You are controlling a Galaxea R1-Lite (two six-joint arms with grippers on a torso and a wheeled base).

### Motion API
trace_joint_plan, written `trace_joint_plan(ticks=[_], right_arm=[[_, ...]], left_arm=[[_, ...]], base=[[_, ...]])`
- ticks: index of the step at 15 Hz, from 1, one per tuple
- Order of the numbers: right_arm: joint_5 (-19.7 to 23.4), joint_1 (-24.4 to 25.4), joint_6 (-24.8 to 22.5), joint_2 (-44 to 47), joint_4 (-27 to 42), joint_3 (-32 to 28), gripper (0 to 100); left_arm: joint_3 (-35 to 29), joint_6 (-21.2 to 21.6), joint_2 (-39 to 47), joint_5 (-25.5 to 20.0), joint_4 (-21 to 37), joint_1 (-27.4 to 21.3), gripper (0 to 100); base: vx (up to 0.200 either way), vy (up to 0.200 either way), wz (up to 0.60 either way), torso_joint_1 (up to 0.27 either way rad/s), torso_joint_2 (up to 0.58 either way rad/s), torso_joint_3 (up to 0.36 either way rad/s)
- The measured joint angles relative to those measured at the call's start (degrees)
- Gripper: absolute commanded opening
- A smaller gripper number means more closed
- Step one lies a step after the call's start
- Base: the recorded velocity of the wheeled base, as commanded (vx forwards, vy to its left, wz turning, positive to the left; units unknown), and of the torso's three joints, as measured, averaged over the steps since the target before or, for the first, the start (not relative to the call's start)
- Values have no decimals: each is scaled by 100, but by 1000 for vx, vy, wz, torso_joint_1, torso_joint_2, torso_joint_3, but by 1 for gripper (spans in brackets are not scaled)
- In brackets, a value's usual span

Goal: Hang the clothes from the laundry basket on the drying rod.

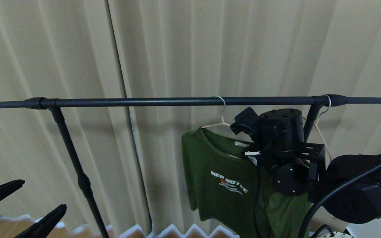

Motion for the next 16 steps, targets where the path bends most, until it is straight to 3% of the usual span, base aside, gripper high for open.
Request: trace_joint_plan(ticks=[3,7,9,12,16], right_arm=[[324,44,238,-6,-10,34,100],[1818,135,1008,-55,-18,234,100],[2243,138,1125,-100,-317,417,100],[2826,143,1134,-166,-1677,951,100],[3105,94,1130,-273,-2860,1604,100]], left_arm=[[-6,0,-10,0,0,0,100],[-4,0,-10,-2,9,0,100],[0,0,-10,0,6,0,100],[-9,0,-10,2,2,0,100],[-11,0,0,6,9,5,100]], base=[[0,0,0,0,0,0],[0,0,0,0,0,0],[0,0,0,0,0,0],[0,0,0,0,0,0],[0,0,0,0,0,0]])
